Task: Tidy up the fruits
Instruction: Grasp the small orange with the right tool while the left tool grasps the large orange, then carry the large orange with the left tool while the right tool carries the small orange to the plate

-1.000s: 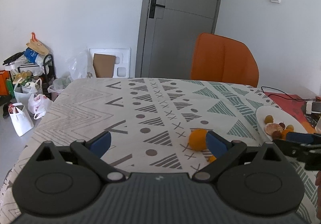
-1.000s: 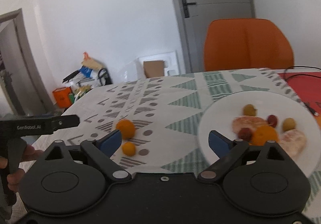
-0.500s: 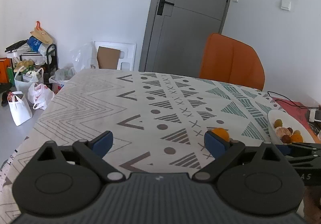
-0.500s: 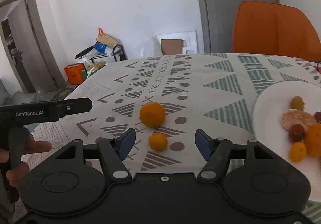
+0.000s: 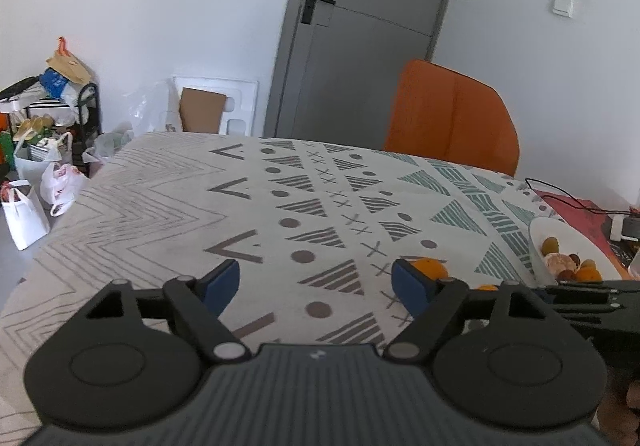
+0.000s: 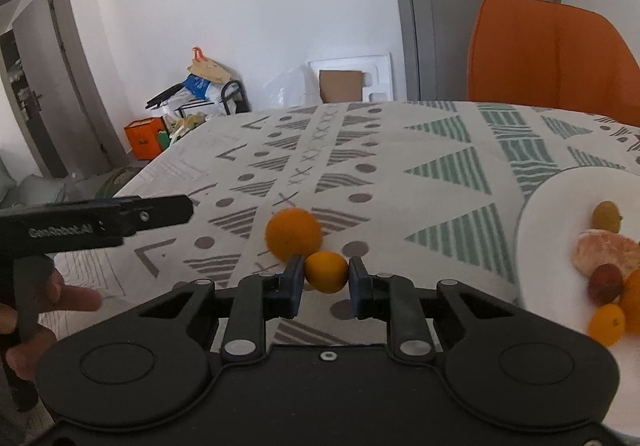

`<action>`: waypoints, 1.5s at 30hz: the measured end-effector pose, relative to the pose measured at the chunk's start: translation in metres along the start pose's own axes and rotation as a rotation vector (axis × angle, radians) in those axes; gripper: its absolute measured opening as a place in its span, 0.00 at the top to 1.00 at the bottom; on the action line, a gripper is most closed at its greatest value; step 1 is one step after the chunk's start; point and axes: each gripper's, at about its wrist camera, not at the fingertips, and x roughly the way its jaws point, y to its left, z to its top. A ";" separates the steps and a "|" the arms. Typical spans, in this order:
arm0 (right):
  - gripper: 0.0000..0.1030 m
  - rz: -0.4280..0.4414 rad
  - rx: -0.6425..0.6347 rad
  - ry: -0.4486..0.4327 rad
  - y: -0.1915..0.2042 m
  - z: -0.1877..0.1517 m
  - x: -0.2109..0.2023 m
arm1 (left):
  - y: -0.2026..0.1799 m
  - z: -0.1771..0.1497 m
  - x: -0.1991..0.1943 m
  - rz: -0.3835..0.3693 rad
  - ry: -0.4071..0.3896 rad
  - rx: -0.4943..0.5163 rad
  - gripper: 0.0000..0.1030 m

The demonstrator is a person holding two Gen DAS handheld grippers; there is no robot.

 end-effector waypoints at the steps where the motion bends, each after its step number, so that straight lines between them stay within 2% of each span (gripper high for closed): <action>1: 0.79 -0.005 0.001 -0.006 -0.002 0.000 -0.002 | -0.003 0.000 0.002 -0.006 0.004 0.007 0.22; 5: 0.79 -0.022 0.013 -0.024 -0.007 0.003 -0.008 | -0.015 0.001 0.009 -0.033 0.013 0.033 0.25; 10: 0.79 -0.038 0.022 -0.050 -0.016 0.002 -0.019 | -0.025 0.002 0.016 -0.053 0.006 0.029 0.33; 18: 0.79 -0.041 0.027 -0.088 -0.024 0.008 -0.025 | -0.047 -0.003 0.037 -0.096 0.055 0.054 0.35; 23: 0.79 -0.065 0.024 -0.092 -0.025 0.009 -0.027 | -0.055 -0.007 0.051 -0.126 0.098 0.039 0.54; 24: 0.79 -0.073 0.024 -0.092 -0.026 0.009 -0.028 | -0.056 -0.009 0.053 -0.135 0.105 0.041 0.63; 25: 0.79 -0.078 0.024 -0.095 -0.026 0.008 -0.029 | -0.057 -0.010 0.054 -0.142 0.111 0.042 0.65; 30: 0.79 -0.089 0.038 -0.120 -0.030 0.005 -0.040 | -0.058 -0.010 0.046 -0.119 0.094 0.037 0.66; 45: 0.79 -0.113 0.076 -0.192 -0.045 -0.001 -0.078 | -0.076 0.009 -0.001 -0.124 -0.018 0.069 0.66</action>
